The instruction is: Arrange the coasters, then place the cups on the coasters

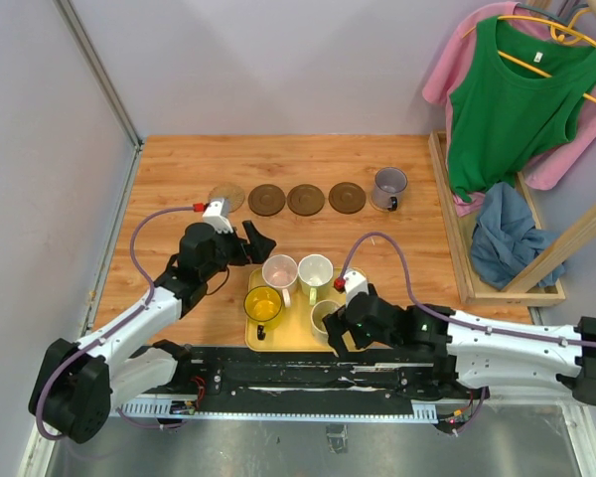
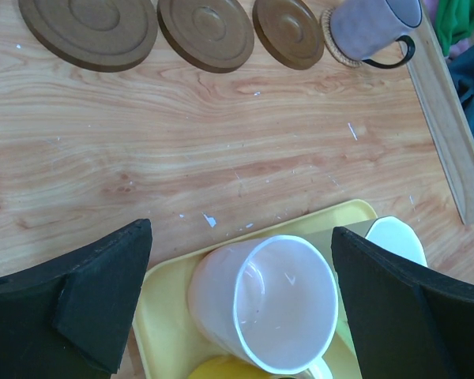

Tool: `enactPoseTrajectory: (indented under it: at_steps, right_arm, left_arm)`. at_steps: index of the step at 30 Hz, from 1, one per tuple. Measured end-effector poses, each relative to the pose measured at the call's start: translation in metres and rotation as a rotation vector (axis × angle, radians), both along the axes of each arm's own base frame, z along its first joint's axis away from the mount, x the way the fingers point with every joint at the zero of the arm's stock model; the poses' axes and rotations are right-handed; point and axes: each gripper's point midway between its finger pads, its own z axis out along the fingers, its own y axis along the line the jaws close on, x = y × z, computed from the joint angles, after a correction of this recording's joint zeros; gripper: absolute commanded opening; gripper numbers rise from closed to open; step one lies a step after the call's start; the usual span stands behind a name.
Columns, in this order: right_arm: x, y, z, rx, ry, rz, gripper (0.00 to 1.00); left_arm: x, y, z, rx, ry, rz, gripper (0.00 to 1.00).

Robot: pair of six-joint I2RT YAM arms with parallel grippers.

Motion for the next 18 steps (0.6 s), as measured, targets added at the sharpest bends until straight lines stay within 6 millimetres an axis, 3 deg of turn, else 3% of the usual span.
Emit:
enactPoseTrajectory:
  at_steps: [7,14,18]
  right_arm:
    - [-0.005,0.014,-0.005,-0.096,-0.026,-0.035,0.99]
    - [-0.008,0.019,-0.023,-0.234,-0.046,-0.076,0.85]
    - [-0.012,0.021,-0.029,-0.292,-0.050,-0.081,0.68]
  left_arm:
    - [-0.006,0.002,-0.004,0.003,0.001,0.000,1.00]
    - [-0.008,0.003,-0.008,0.006,0.009,0.000,1.00]
    - [-0.011,0.003,-0.009,0.006,0.008,0.000,1.00]
